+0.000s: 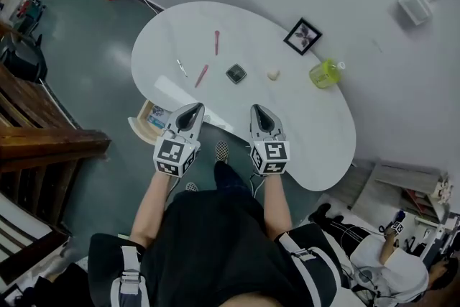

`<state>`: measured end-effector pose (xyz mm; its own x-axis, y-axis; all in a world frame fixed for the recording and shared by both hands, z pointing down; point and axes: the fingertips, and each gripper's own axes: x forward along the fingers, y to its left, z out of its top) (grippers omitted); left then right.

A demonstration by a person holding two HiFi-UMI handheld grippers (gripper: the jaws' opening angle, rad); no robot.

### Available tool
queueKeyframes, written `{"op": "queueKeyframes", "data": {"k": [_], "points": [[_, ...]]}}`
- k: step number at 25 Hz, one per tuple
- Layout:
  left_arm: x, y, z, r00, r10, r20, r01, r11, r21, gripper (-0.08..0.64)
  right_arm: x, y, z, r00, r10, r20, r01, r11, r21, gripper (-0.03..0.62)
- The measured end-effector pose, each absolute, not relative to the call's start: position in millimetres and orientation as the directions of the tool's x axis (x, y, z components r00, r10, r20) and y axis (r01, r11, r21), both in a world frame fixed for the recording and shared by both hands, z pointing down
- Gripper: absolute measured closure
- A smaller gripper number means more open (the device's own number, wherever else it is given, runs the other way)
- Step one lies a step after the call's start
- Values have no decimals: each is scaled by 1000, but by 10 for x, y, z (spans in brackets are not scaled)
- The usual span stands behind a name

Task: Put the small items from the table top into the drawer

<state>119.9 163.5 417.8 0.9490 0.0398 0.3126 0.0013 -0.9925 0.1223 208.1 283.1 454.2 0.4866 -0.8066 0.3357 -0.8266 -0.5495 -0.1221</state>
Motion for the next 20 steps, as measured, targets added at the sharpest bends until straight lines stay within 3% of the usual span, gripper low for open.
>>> {"op": "queueKeyframes", "data": {"k": [20], "points": [[1974, 1382, 5242, 882, 35, 471, -75, -974, 213, 540, 2823, 2429, 5555, 353, -793, 497, -857, -487, -169, 560]]}}
